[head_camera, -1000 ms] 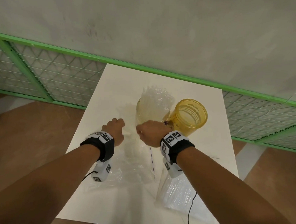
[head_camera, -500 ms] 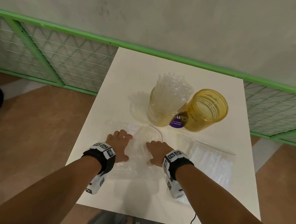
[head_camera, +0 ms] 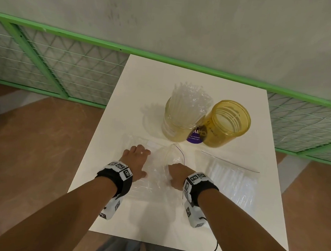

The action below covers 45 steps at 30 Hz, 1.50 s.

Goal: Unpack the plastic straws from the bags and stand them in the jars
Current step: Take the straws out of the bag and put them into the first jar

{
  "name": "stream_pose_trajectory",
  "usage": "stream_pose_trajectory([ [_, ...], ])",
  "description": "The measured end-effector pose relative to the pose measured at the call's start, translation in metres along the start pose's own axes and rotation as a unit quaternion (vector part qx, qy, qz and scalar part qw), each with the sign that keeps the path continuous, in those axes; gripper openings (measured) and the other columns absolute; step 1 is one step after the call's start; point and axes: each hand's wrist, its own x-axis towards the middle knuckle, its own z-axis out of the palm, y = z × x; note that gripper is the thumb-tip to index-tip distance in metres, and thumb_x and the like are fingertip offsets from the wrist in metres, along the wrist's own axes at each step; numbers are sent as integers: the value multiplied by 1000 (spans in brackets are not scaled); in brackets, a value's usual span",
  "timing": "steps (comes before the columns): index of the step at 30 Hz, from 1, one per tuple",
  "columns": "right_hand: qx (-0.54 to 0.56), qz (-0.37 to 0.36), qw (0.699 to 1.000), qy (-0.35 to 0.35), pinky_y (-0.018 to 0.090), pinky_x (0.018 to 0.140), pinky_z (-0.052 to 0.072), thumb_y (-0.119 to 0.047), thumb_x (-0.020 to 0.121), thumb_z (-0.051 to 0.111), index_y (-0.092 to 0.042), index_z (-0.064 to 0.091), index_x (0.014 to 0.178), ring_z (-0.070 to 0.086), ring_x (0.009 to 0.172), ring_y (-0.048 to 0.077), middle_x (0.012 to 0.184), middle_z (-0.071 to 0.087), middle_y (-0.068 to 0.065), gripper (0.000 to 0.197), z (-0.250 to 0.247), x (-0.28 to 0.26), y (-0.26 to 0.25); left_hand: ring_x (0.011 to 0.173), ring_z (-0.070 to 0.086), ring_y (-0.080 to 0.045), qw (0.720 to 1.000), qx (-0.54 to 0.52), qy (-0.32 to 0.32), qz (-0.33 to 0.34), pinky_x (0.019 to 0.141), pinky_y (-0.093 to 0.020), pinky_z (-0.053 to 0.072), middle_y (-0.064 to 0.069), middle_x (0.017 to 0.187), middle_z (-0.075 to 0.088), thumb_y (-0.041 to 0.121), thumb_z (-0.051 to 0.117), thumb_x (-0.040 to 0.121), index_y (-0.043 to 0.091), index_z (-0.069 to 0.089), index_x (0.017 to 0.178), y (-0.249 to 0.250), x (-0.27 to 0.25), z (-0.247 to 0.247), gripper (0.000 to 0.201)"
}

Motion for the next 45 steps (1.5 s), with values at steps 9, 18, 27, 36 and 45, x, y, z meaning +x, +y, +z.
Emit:
stream_pose_trajectory([
  [9,-34,23,999,28,41,100,51,-21,98,58,-12,55,135,61,121,32,134,59,10,38,16,-1,-4,135,33,-26,1000,-8,5,12,110,-42,32,-3,149,29,47,70,82,24,30,148,3,-5,10,80],
  [18,-113,36,990,79,37,86,49,-25,98,55,-22,58,125,66,107,29,119,66,7,28,-32,-28,25,127,47,-25,998,51,-42,5,107,-44,35,-3,141,42,40,66,89,19,37,144,-7,-2,-9,65],
  [27,-193,71,971,121,34,81,48,-20,96,55,-26,59,125,65,107,23,116,65,2,29,-74,-67,56,126,42,-23,989,-42,126,64,105,-40,32,1,136,44,50,57,79,21,43,139,44,6,-57,68],
  [36,-240,23,958,158,36,79,56,-19,95,60,-23,63,121,67,101,24,111,67,2,27,-107,-90,51,111,59,-24,995,-51,63,62,99,-39,34,4,117,63,48,60,87,26,48,125,109,25,-47,45],
  [45,17,-10,931,364,44,99,48,-56,76,76,-22,26,154,55,120,25,139,53,2,98,-111,-93,66,105,62,-33,957,-270,95,-34,94,-41,47,-4,111,67,42,52,97,19,56,120,95,29,-38,33],
])
